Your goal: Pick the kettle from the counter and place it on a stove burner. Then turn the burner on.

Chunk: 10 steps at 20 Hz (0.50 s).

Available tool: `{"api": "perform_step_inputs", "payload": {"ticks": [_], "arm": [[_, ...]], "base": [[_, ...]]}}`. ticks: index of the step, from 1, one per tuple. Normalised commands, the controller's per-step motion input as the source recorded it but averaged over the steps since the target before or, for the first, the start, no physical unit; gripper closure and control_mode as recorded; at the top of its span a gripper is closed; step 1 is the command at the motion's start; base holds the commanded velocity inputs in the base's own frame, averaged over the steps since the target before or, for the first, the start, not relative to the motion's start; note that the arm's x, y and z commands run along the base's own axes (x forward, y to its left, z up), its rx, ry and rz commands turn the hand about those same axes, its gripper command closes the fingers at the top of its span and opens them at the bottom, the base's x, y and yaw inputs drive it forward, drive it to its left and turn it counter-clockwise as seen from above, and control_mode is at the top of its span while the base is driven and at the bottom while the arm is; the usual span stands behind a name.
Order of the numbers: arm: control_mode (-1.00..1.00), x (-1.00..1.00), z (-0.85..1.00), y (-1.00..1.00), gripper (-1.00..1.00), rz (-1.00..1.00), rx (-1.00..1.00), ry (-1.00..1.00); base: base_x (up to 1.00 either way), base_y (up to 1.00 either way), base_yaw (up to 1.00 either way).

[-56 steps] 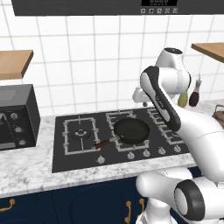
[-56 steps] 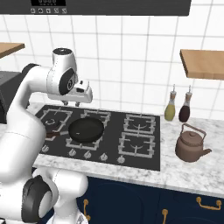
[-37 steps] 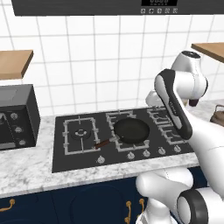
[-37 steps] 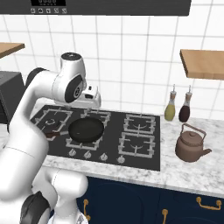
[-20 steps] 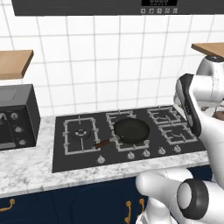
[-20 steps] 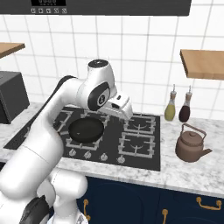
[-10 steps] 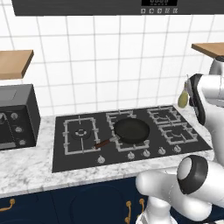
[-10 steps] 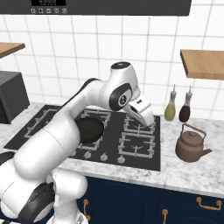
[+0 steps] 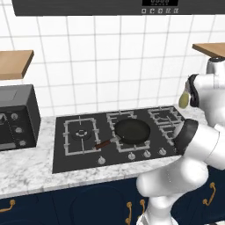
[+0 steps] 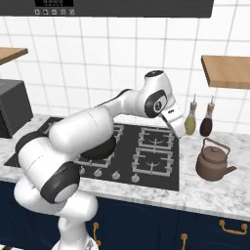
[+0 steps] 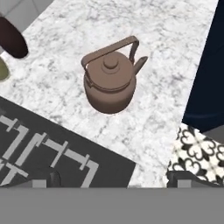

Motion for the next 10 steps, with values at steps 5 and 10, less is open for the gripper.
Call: {"api": "perform_step_inputs", "payload": {"ticks": [5,10], "arm": [[-1.0,0.55,-0.05,-0.5,-1.0,-0.09,0.03,0.0],[-1.0,0.25,-0.39,-0.61,-1.0,-0.04,0.09,0.0]], "base": [[0.0,0.0,0.0],[0.0,0.0,0.0]]}}
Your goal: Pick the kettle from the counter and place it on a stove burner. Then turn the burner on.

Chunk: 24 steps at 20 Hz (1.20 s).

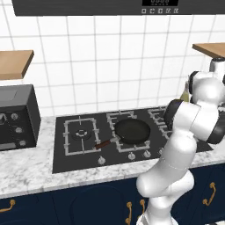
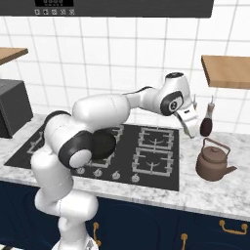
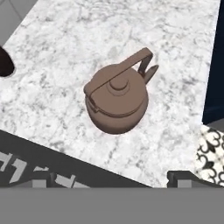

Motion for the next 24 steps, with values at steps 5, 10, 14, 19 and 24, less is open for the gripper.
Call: {"api": "perform_step_inputs", "payload": {"ticks": [5,10,14,19,24], "arm": [[-1.0,0.22,-0.53,-0.55,-1.0,-0.01,0.08,-0.01],[-1.0,0.23,-0.14,-0.45,-1.0,-0.01,0.07,-0.07],[-1.0,0.01,0.0,-0.39,-1.0,-0.1,0.04,-0.01],[-1.0,0.0,-0.02,-0.33,-1.0,-0.17,0.06,0.0],[-1.0,0.02,-0.14,-0.12,-1.0,-0.19,0.03,0.0]], "base": [[0.0,0.0,0.0],[0.0,0.0,0.0],[0.0,0.0,0.0],[0.0,0.0,0.0],[0.0,0.0,0.0]]}}
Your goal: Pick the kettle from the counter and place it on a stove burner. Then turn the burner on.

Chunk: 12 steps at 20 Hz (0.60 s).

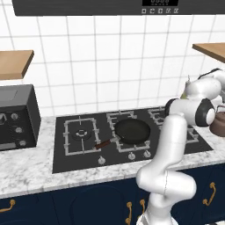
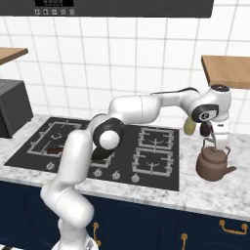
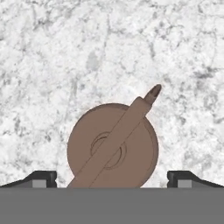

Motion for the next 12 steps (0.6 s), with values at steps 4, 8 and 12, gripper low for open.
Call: {"api": "perform_step_inputs", "payload": {"ticks": [4,8,12], "arm": [[-1.0,0.08,-0.24,0.0,-1.0,-0.19,0.0,0.0],[-1.0,0.09,-0.34,0.0,-1.0,-0.19,0.0,0.0],[-1.0,0.0,-0.41,0.0,-1.0,-0.12,0.0,0.0]], "base": [[0.0,0.0,0.0],[0.0,0.0,0.0],[0.0,0.0,0.0]]}}
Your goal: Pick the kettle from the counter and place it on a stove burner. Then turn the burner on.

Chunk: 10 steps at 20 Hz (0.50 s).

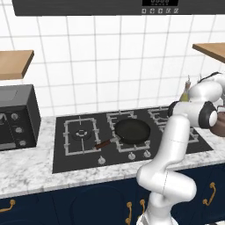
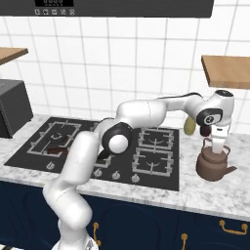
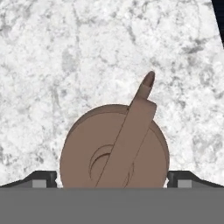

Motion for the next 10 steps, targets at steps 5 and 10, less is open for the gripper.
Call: {"api": "perform_step_inputs", "payload": {"ticks": [5,10], "arm": [[-1.0,0.07,-0.27,0.0,-1.0,-0.11,0.01,0.0],[-1.0,0.08,0.0,-0.05,-1.0,-0.12,0.03,0.0]], "base": [[0.0,0.0,0.0],[0.0,0.0,0.0]]}}
